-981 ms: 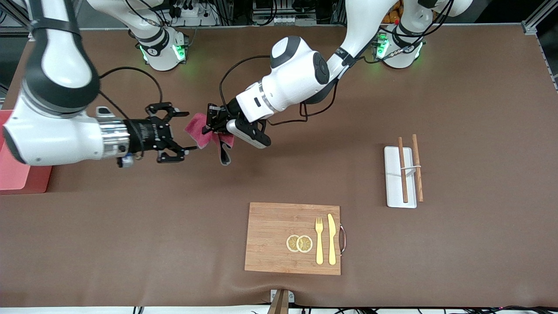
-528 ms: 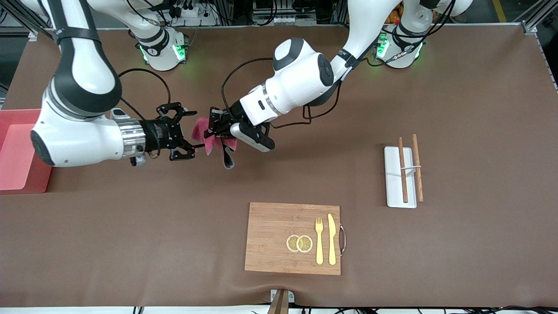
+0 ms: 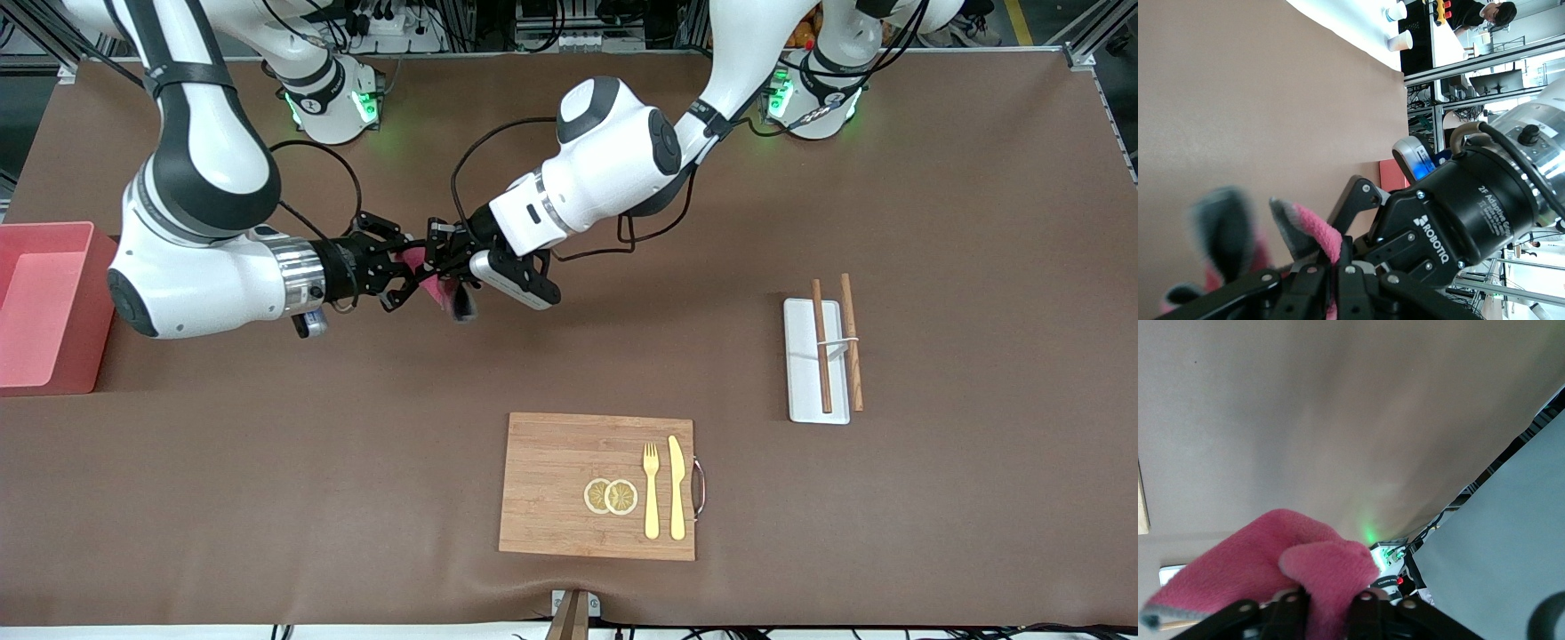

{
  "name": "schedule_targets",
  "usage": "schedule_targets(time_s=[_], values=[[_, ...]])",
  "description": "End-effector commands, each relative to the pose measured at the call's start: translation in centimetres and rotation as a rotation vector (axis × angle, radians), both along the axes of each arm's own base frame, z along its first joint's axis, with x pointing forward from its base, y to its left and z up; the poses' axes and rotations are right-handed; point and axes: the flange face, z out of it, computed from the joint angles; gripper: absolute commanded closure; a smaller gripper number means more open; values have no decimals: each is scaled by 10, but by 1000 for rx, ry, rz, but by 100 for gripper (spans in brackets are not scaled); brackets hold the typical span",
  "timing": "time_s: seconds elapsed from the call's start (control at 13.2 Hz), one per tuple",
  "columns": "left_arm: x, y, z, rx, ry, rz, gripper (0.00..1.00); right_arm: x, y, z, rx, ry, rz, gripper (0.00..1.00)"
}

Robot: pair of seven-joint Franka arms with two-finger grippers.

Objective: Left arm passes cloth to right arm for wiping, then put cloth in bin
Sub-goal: 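Grasp the cloth with the right gripper while the left gripper holds it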

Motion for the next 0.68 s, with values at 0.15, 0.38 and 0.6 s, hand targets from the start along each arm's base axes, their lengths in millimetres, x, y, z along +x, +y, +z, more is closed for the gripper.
schedule_targets(time_s=[0.15, 0.38, 0.6], values=[[9, 23, 29, 12, -60, 24, 0, -1, -13, 1, 22, -9, 27, 100], [42, 81, 31, 66, -74, 89, 0, -2, -8, -3, 29, -109, 138, 100], [62, 148, 21, 150, -40, 136, 0, -2, 35, -26, -173, -357, 350, 100]])
